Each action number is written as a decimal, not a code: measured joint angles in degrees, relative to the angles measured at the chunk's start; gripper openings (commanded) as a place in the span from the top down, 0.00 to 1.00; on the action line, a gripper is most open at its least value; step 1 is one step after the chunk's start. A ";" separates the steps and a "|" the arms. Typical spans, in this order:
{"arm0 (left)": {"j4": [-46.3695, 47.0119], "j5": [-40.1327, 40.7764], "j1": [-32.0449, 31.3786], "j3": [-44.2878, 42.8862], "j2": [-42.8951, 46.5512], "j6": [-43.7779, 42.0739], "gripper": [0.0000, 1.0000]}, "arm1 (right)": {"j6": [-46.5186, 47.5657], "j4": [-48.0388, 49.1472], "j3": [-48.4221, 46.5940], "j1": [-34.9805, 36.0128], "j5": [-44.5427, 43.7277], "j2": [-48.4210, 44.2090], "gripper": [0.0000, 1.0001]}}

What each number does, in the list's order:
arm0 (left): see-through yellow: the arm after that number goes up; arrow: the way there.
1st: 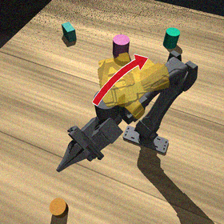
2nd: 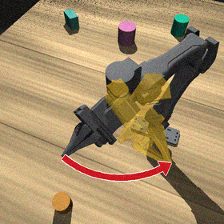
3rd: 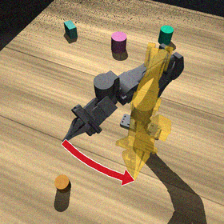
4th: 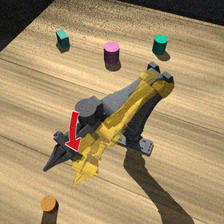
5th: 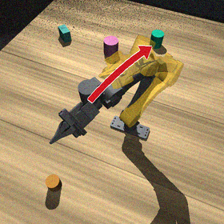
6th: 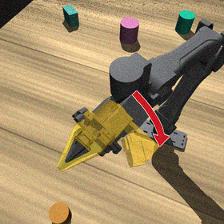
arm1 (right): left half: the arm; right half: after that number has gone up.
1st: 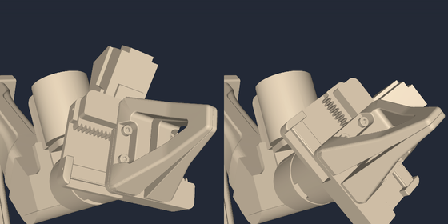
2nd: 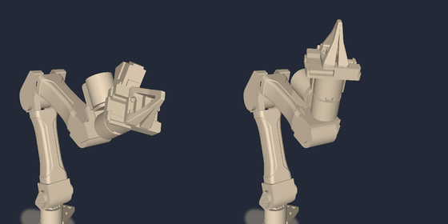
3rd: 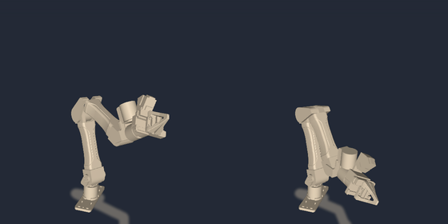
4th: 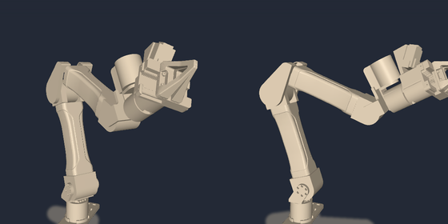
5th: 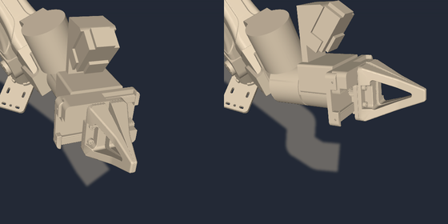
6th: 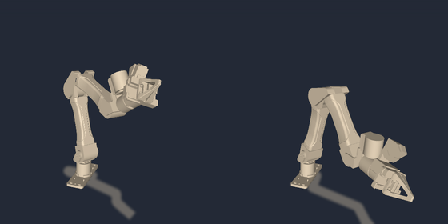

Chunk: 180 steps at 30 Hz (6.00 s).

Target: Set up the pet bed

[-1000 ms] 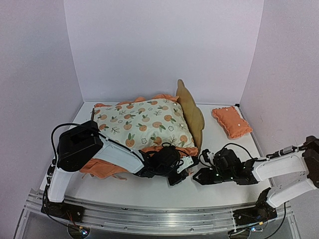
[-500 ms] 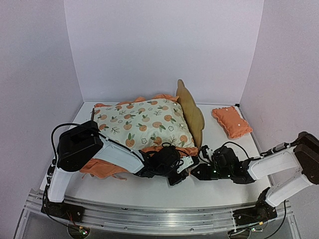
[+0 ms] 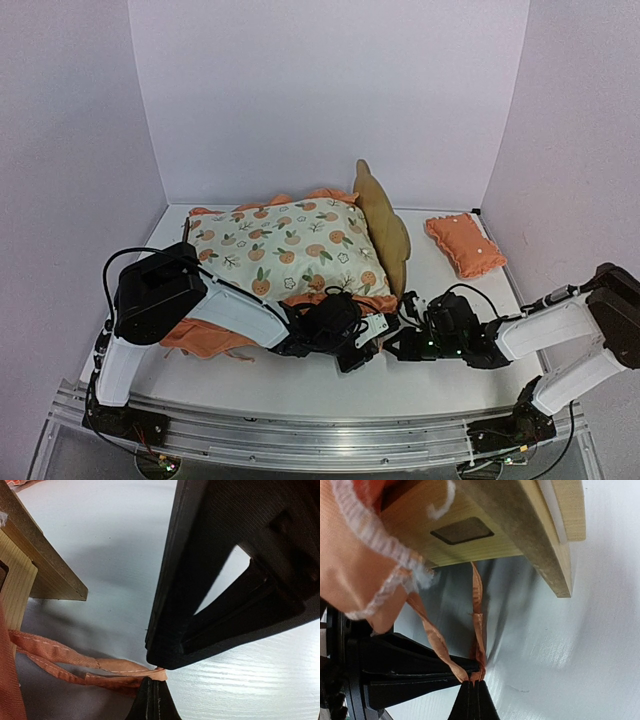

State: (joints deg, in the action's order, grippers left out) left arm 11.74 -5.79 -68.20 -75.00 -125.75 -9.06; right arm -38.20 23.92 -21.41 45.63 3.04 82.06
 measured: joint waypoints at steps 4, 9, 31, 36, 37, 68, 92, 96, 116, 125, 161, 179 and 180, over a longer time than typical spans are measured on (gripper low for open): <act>0.19 0.48 0.00 0.02 0.00 -1.14 0.84 | 0.00 0.00 0.00 -0.02 -0.08 -0.04 1.00; 0.02 -0.74 0.26 2.36 1.92 -6.49 0.61 | 0.02 -0.02 0.00 -0.04 -0.05 -0.07 1.00; -5.36 -8.97 4.77 2.40 5.95 -26.36 0.61 | 0.44 -2.14 -1.33 -0.24 -0.17 -0.48 1.00; -4.64 -8.56 4.53 0.71 3.97 -26.18 0.67 | -0.08 -3.09 -1.42 -0.35 -1.01 -0.96 1.00; -4.79 -8.49 4.48 0.11 3.68 -25.21 0.68 | -0.26 -3.44 -1.44 -0.35 -1.25 -0.96 1.00; -16.96 8.04 2.22 -16.42 -5.84 10.55 0.76 | -1.29 -8.70 -5.70 -0.70 -3.72 5.98 1.00; -23.72 9.95 1.03 -19.06 -6.34 16.87 0.92 | -0.21 -8.56 -5.70 -0.70 -2.74 5.25 1.00; -24.54 8.80 1.05 -19.44 -6.38 18.36 1.00 | -0.13 -8.41 -5.70 -0.70 -2.78 5.25 1.00; -30.86 -0.38 3.72 -19.69 -3.11 17.37 1.00 | 2.27 -7.91 -6.27 -0.70 -2.85 5.25 1.00; -30.83 -0.24 4.86 -18.29 0.40 11.66 1.00 | 2.46 -7.70 -7.10 -0.70 -2.82 6.50 1.00; -23.21 4.48 8.66 4.23 22.76 -20.92 1.00 | 0.89 -7.28 -4.70 -15.64 -19.94 2.12 1.00; -15.11 1.95 5.77 2.29 14.31 -12.98 0.57 | 2.49 -7.30 -8.44 -16.68 -7.85 3.87 1.00; -15.25 2.11 5.79 1.73 13.06 -12.44 0.57 | 2.59 -7.30 -8.44 -16.68 -7.43 3.87 1.00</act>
State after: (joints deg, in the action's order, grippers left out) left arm -3.51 -3.68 -62.41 -73.27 -112.69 -21.50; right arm -35.61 16.62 -29.85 28.95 -4.40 85.93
